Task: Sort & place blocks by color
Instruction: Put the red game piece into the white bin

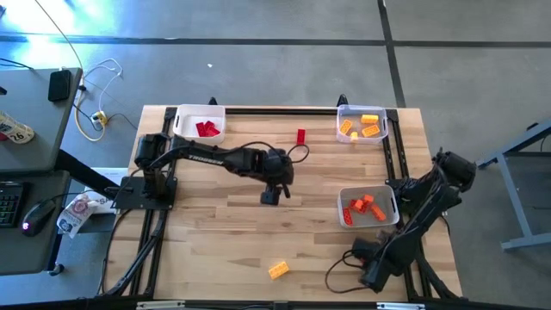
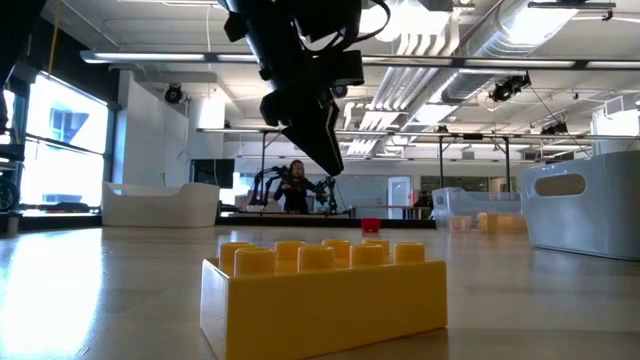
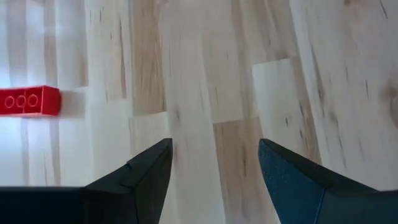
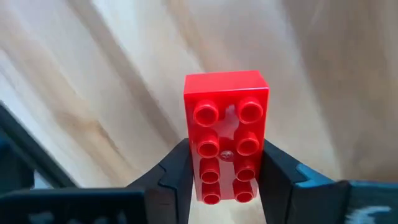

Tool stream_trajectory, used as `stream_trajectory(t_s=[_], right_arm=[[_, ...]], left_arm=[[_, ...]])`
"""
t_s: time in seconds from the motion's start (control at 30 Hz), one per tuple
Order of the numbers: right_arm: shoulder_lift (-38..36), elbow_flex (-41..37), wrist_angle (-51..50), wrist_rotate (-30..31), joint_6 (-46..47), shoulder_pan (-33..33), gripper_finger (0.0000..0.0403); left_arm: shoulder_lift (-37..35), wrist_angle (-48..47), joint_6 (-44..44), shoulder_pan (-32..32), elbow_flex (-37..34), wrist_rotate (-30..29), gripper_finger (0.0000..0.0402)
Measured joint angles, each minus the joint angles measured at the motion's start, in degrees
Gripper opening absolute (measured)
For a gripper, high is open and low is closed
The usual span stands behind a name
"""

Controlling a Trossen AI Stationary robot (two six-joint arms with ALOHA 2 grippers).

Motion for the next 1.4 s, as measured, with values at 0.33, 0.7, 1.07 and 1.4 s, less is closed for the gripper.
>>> stream_trajectory(t_s=[0.33, 0.7, 1.07, 1.4], right_arm=[[-2.80, 7.80, -6.36, 18.02, -4.85, -5.68, 0.0112], [-2.81, 14.50, -18.00, 30.54, -20.41, -15.76, 0.0112], [-2.83, 17.62, -23.49, 30.84, -34.24, -27.42, 0.0112], [-2.83, 20.30, -21.11, 31.24, -47.35, -34.82, 0.0112]], left_arm=[[0.00, 9.05, 5.24, 2.27, 0.00, 9.69, 0.0223], [0.00, 19.36, 6.73, 2.53, -0.02, 23.01, 0.0223], [0.00, 26.41, 6.73, 2.40, -0.01, 22.81, 0.0223], [0.00, 29.55, 6.70, 1.79, 0.00, 22.73, 0.0223]])
